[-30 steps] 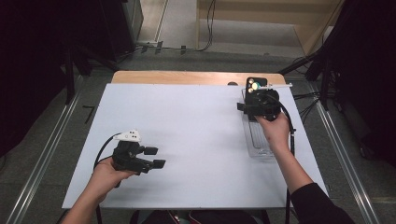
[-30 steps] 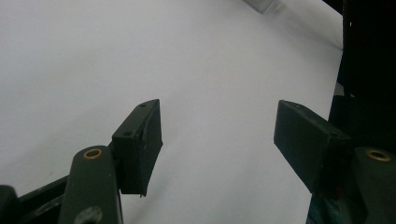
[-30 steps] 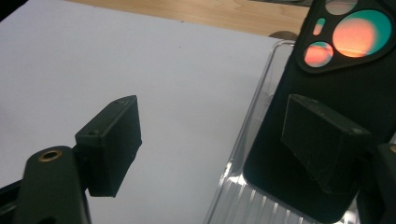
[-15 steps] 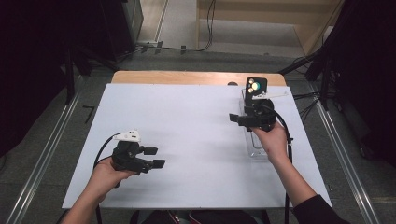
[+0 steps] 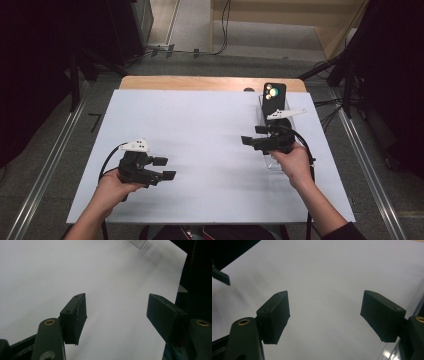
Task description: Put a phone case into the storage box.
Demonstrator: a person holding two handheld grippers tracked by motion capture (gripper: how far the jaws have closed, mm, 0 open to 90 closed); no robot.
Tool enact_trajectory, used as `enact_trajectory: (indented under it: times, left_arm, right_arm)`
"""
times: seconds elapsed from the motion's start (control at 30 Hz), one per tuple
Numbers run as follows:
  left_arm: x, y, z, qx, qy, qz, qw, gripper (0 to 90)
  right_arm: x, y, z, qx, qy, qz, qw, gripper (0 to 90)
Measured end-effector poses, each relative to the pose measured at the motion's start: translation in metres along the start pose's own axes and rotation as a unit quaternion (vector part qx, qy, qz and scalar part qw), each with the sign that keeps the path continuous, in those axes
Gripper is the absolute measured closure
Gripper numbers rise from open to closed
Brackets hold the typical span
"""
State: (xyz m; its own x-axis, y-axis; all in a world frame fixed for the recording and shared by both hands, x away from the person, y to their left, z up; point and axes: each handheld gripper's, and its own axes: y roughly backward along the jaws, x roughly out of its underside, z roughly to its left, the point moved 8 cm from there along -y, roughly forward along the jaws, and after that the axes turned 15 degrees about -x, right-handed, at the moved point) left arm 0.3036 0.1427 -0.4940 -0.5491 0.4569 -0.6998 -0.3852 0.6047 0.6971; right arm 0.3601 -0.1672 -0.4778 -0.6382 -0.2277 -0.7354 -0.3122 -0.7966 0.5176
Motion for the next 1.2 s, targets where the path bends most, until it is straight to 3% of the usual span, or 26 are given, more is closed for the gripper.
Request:
enact_trajectory:
  times: [0.27, 0.67, 0.97, 1.2]
  left_arm:
    - [0.004, 0.006, -0.002, 0.000, 0.003, -0.004, 1.0000, 32.9]
    - [0.009, 0.010, -0.004, -0.004, 0.007, -0.008, 0.9999, 32.8]
    - [0.012, 0.011, -0.004, -0.006, 0.016, -0.011, 0.9998, 32.8]
    - [0.015, 0.011, -0.007, -0.007, 0.011, -0.006, 0.9999, 32.8]
  right_arm:
    - [0.016, 0.003, 0.020, -0.041, 0.014, 0.013, 0.9990, 24.9]
    - [0.045, 0.021, 0.034, -0.064, 0.042, 0.028, 0.9967, 29.6]
    - [0.067, 0.029, 0.038, -0.075, 0.057, 0.048, 0.9944, 30.6]
    - [0.077, 0.032, 0.038, -0.078, 0.063, 0.057, 0.9934, 30.5]
